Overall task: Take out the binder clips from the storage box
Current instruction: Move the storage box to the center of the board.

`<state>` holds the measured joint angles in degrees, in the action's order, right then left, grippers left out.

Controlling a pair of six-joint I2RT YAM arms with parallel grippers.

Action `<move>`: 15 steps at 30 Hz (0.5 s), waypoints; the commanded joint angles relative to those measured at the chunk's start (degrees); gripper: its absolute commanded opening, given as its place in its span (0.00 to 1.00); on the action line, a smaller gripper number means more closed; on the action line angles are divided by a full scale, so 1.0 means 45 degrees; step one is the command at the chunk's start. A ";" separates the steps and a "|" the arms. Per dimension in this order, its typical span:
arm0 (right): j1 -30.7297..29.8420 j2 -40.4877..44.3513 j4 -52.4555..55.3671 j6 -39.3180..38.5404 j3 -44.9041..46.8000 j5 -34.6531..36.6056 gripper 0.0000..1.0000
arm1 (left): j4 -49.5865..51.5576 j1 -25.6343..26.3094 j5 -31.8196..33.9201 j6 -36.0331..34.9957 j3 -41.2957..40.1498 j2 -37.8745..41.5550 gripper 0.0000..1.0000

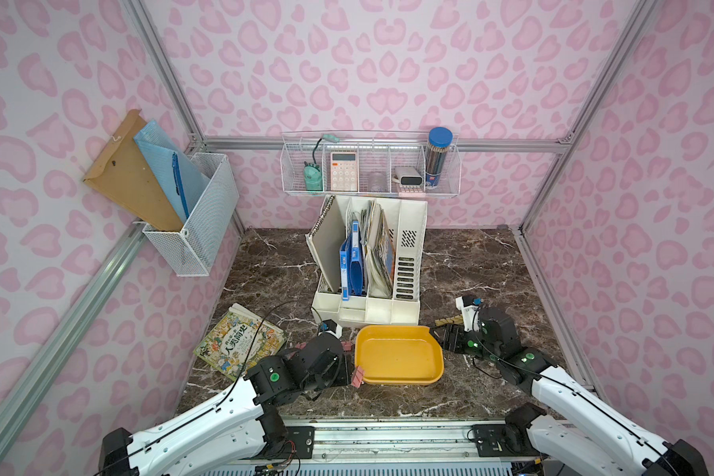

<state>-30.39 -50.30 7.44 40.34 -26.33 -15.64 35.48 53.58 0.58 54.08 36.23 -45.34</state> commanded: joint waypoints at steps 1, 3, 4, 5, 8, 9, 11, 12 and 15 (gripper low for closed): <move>-0.0097 -0.0108 -0.0316 0.0084 -0.0156 0.0253 0.64 | 0.0699 -0.0013 0.0268 0.0156 -0.0206 0.0096 0.00; -0.0178 -0.0168 -0.0306 0.0098 -0.0171 0.0343 0.65 | 0.0635 -0.0013 0.0088 0.0152 -0.0401 -0.0013 0.00; -0.0217 -0.0198 -0.0354 0.0118 -0.0147 0.0388 0.65 | 0.0629 -0.0013 -0.0023 0.0081 -0.0414 -0.0139 0.00; -0.0219 -0.0236 -0.0391 0.0118 -0.0143 0.0371 0.65 | 0.0640 -0.0013 -0.0095 0.0045 -0.0415 -0.0292 0.00; -0.0253 -0.0303 -0.0443 0.0157 -0.0186 0.0389 0.65 | 0.0866 -0.0013 -0.0081 -0.0163 -0.0252 -0.0663 0.00; -0.0257 -0.0306 -0.0391 0.0140 -0.0228 0.0394 0.65 | 0.1204 0.0007 0.0162 -0.0115 -0.0090 -0.0587 0.00; -0.0276 -0.0277 -0.0234 0.0121 -0.0330 0.0423 0.66 | 0.1120 -0.0010 0.0263 -0.0408 -0.0037 -0.0041 0.00; -0.0277 -0.0238 -0.0243 0.0118 -0.0311 0.0456 0.66 | 0.0911 -0.0010 0.0308 -0.0515 0.0007 0.0137 0.00; -0.0268 -0.0188 -0.0194 0.0080 -0.0355 0.0465 0.66 | 0.0495 -0.0013 0.0335 -0.0509 0.0181 0.0464 0.00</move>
<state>-31.64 -51.33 6.66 40.84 -27.27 -14.13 38.00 53.56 1.26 53.45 36.45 -43.99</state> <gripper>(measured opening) 0.660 0.066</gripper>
